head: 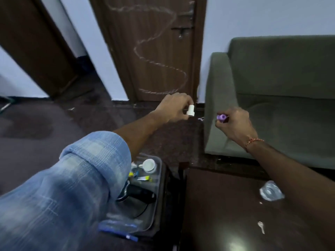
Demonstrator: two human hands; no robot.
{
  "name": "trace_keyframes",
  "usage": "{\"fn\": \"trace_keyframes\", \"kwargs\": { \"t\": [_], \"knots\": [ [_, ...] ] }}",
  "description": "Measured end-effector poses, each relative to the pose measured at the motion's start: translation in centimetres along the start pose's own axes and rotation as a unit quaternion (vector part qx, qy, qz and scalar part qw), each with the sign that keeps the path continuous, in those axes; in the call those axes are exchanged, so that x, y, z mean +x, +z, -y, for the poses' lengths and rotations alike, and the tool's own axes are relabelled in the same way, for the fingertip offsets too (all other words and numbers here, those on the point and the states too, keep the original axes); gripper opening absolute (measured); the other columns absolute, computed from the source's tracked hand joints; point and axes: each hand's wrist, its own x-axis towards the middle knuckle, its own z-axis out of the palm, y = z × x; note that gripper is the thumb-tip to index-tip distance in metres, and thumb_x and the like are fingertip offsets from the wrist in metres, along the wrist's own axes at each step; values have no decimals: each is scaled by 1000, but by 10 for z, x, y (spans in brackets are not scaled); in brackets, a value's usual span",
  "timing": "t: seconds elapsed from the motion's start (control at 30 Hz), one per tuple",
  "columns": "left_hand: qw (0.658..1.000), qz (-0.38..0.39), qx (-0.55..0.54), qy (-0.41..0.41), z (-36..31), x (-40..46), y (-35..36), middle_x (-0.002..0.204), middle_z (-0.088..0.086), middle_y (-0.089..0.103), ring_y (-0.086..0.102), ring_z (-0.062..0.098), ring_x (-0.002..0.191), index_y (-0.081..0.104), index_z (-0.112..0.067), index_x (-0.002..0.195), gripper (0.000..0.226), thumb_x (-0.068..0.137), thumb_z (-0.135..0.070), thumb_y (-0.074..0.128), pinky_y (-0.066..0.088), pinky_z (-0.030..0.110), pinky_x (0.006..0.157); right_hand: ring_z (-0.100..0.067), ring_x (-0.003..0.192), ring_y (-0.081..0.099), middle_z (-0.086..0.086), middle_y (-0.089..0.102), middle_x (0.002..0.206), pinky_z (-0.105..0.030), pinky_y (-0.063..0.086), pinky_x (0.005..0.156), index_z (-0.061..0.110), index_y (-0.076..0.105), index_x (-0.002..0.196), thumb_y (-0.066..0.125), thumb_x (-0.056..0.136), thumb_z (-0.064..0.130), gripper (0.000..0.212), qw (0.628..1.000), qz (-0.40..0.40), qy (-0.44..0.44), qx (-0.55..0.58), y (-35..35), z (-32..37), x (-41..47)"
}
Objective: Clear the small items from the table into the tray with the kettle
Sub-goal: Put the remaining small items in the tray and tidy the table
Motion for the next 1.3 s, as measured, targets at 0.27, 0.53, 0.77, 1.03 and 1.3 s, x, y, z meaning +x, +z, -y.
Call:
{"fn": "trace_keyframes", "kwargs": {
  "t": [0.27, 0.53, 0.77, 1.03, 1.3],
  "knots": [
    [988, 44, 25, -148, 153, -125, 23, 125, 0, 60, 55, 23, 117, 58, -26, 119, 41, 81, -34, 71, 46, 45, 91, -25, 96, 63, -13, 65, 108, -30, 49, 90, 13, 73, 111, 68, 82, 18, 29, 985, 126, -103, 54, 142, 126, 10],
    [971, 111, -12, -210, 233, -206, 81, 124, 0, 62, 56, 24, 115, 59, -27, 119, 41, 81, -34, 71, 48, 45, 91, -30, 93, 65, -16, 66, 104, -35, 52, 87, 10, 74, 108, 66, 81, 12, 29, 966, 220, -121, 68, 244, 184, -9],
    [964, 175, -46, -193, 256, -227, 157, 123, 1, 60, 57, 26, 112, 59, -27, 123, 46, 79, -29, 73, 48, 41, 87, -27, 87, 63, -10, 64, 96, -39, 54, 79, 12, 71, 95, 64, 83, 19, 16, 945, 314, -96, -8, 320, 154, -40],
    [949, 224, -58, -216, 274, -250, 228, 131, 1, 53, 47, 26, 122, 55, -28, 129, 45, 86, -34, 67, 42, 44, 95, -30, 92, 62, -11, 69, 100, -32, 46, 70, 10, 68, 94, 52, 86, 17, 19, 929, 350, -104, -58, 395, 118, -62],
    [953, 215, -64, -206, 282, -255, 244, 133, 3, 48, 43, 26, 124, 52, -28, 134, 50, 87, -34, 67, 41, 44, 100, -32, 94, 59, -15, 67, 97, -38, 48, 72, 8, 67, 95, 54, 87, 17, 18, 922, 344, -147, -100, 418, 111, -69]
  ]
}}
